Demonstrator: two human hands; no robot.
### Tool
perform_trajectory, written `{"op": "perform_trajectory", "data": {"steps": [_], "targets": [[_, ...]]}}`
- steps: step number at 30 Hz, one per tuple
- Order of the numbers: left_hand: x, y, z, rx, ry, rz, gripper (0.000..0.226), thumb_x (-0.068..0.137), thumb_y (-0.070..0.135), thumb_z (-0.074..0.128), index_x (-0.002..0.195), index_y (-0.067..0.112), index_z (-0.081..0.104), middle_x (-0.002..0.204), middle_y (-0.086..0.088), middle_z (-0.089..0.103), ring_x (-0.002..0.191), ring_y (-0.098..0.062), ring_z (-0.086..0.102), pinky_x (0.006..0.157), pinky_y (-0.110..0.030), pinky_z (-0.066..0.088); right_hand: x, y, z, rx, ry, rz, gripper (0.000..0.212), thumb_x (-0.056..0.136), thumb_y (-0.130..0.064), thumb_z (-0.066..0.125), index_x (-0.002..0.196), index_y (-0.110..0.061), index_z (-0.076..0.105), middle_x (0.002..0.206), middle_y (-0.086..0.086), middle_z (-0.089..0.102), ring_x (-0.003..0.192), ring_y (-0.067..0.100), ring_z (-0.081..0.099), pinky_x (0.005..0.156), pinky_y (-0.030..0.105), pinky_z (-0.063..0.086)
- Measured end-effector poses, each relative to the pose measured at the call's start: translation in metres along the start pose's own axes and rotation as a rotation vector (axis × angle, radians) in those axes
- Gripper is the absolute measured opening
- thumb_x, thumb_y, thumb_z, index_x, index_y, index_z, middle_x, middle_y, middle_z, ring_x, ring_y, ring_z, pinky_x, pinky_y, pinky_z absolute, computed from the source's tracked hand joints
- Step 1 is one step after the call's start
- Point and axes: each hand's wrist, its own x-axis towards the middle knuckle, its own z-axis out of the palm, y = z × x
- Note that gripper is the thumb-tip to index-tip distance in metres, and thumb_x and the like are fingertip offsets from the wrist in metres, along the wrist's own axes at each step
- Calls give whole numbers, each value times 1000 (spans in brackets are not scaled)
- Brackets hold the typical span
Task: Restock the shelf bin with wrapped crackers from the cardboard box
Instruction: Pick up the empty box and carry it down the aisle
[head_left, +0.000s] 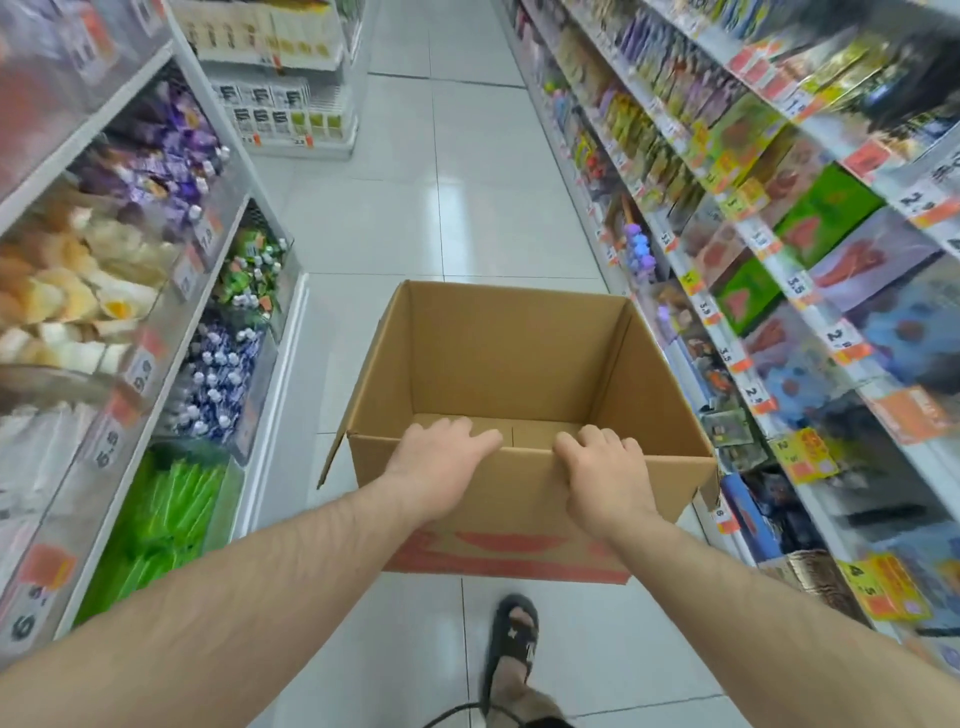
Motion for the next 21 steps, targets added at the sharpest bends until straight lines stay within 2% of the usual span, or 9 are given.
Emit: {"op": "perform_trajectory", "data": {"steps": [4, 6, 9, 12, 16, 18, 21], "targets": [[94, -37, -9, 29, -26, 5, 61, 81, -9, 50, 126, 31, 40, 107, -2, 50, 97, -24, 49, 81, -41, 44, 100, 30, 13, 22, -3, -28, 42, 77, -13, 61, 114, -26, 48, 111, 1, 50, 105, 26, 46, 75, 34, 24], [146, -51, -16, 43, -57, -6, 54, 84, -1, 54, 126, 31, 40, 106, -1, 50, 98, -24, 51, 82, -40, 44, 156, 57, 23, 62, -1, -69, 52, 68, -14, 70, 113, -29, 47, 106, -2, 48, 102, 23, 45, 74, 34, 23], [219, -80, -43, 6, -107, 4, 34, 93, 33, 46, 127, 29, 45, 107, 3, 55, 104, -21, 54, 90, -39, 39, 242, 108, 27, 91, -36, -156, 56, 58, -11, 76, 101, -28, 45, 94, -6, 36, 95, 21, 43, 71, 33, 22], [281, -125, -79, 45, -199, 36, 51, 84, 48, 45, 132, 30, 48, 118, 6, 55, 113, -16, 48, 104, -42, 28, 324, 152, 18, 109, -7, -236, 37, 70, -2, 65, 99, -21, 51, 91, -6, 34, 93, 25, 46, 70, 34, 22], [351, -188, -111, 159, -342, 127, 70, 68, 60, 55, 130, 31, 45, 115, 6, 52, 116, -15, 42, 111, -50, 16, 425, 178, 9, 109, 91, -304, 42, 56, 6, 72, 88, -17, 55, 82, -4, 37, 77, 27, 49, 67, 33, 24], [382, -220, -119, 216, -389, 157, 70, 64, 62, 61, 124, 30, 47, 111, 7, 53, 113, -15, 43, 112, -52, 15, 474, 183, 6, 87, 110, -339, 42, 51, 6, 73, 84, -14, 57, 79, 0, 43, 73, 29, 50, 67, 34, 25], [435, -269, -132, 330, -436, 202, 60, 70, 43, 72, 124, 28, 51, 116, 7, 57, 117, -18, 46, 114, -53, 14, 551, 187, 0, 61, 140, -353, 42, 46, 9, 70, 80, -13, 56, 76, 2, 44, 69, 29, 50, 68, 35, 27]]}}
